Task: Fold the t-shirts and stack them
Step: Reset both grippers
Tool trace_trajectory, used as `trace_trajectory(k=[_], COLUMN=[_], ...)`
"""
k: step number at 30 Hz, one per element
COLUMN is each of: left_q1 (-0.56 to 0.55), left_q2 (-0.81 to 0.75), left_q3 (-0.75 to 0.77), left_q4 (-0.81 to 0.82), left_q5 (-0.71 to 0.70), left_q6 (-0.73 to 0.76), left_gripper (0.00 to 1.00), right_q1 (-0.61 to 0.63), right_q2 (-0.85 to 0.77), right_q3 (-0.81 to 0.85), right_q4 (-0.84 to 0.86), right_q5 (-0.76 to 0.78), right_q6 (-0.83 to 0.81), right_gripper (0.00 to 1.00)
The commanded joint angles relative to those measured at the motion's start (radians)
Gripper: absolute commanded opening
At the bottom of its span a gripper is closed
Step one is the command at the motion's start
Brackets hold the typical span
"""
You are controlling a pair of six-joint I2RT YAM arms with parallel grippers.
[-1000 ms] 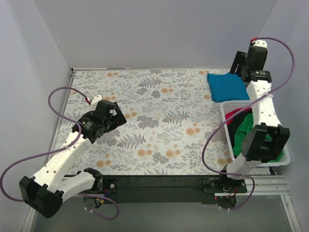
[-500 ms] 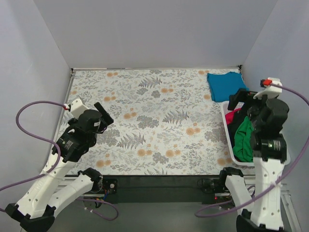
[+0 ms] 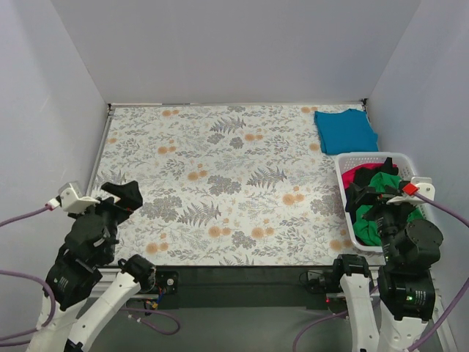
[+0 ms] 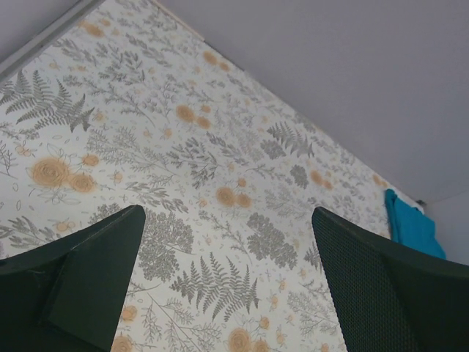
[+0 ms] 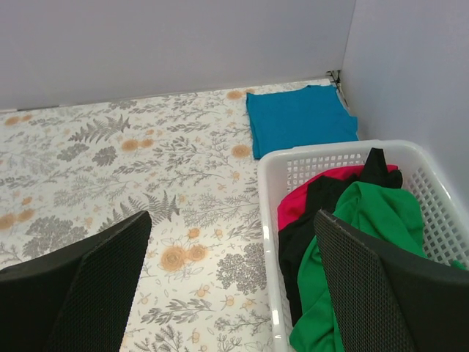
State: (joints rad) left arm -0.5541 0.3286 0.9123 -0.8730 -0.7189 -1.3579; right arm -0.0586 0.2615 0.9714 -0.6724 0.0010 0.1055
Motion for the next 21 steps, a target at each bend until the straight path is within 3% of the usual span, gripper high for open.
trace_trajectory(k=[1,5,11,21], left_q1=[-0.004,-0.004,-0.004,-0.004], left_q2=[-0.1,-0.155,-0.148,-0.123], left_q3=[-0.049,-0.093,-0.116,-0.131], left_q4=[0.087,0.12,0.072,0.112], left_q5=[-0.002,0.021,0.012,0.059], left_q6=[0.092,0.115,0.025,0.075], left_gripper=[0.98,0.98,0.98,0.98], right_q1=[0.032,0.057,0.101,0.112], right_q2=[-0.033,-0.068,-0.074,-0.116], right_q3=[-0.01,-0.036,-0.042,-0.083], right_q4=[-0.016,-0.016,-0.01,0.002], right_q5=[0.022,0.01,0.007,-0.038], right_q6=[0.003,-0.013,0.002,0.042], right_gripper=[0.98,0.98,0.98,0.98])
